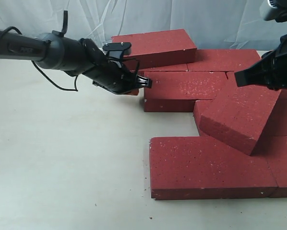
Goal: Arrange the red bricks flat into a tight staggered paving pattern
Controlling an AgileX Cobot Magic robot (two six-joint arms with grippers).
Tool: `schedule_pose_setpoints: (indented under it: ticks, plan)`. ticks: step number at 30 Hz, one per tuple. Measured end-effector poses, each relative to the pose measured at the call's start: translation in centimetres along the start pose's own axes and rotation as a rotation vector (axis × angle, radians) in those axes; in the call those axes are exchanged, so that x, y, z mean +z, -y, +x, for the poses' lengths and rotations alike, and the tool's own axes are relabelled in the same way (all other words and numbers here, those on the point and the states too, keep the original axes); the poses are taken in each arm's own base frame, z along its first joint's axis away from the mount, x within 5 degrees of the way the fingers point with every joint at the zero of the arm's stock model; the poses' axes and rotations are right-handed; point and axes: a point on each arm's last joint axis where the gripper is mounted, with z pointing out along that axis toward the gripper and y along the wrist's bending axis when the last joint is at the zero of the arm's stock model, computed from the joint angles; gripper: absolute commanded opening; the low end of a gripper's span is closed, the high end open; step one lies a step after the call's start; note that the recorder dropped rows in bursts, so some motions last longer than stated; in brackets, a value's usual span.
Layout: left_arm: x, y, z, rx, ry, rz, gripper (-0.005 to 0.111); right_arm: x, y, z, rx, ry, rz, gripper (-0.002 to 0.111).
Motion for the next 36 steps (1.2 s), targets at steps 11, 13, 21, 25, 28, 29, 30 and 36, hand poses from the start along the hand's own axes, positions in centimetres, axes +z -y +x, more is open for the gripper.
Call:
schedule_pose_setpoints:
  ticks: [11,13,21,25,28,29,30,36]
  plan:
    - [-6.9,-1.1,-1.1,0.154,-0.182,-0.057,0.000,1.6,0.2,-0.1,-0.003,-0.021,0.002,-0.001]
    - [-9.5,0.3,-1.0,0.174,-0.158,-0.042,0.000,3.4,0.3,0.2,-0.049,-0.074,0.002,-0.001]
    - [-13.1,10.2,5.8,0.349,-0.182,0.219,0.000,9.2,8.5,-6.1,0.081,-0.177,0.099,-0.001]
    - [-12.7,13.4,6.8,0.400,-0.127,0.258,0.000,10.5,11.7,-7.2,0.122,-0.207,0.119,-0.001]
    - [-12.3,15.2,7.6,0.429,-0.091,0.272,0.000,11.6,14.1,-7.5,0.165,-0.218,0.139,-0.001]
    - [-12.0,15.6,7.8,0.430,-0.095,0.280,0.000,11.9,15.0,-7.5,0.180,-0.228,0.145,-0.001]
    - [-11.6,16.0,8.1,0.434,-0.104,0.285,0.000,12.2,15.6,-7.4,0.191,-0.239,0.148,-0.001]
    - [-8.9,16.8,9.1,0.467,-0.158,0.293,0.000,14.5,18.2,-6.4,0.227,-0.323,0.153,-0.001]
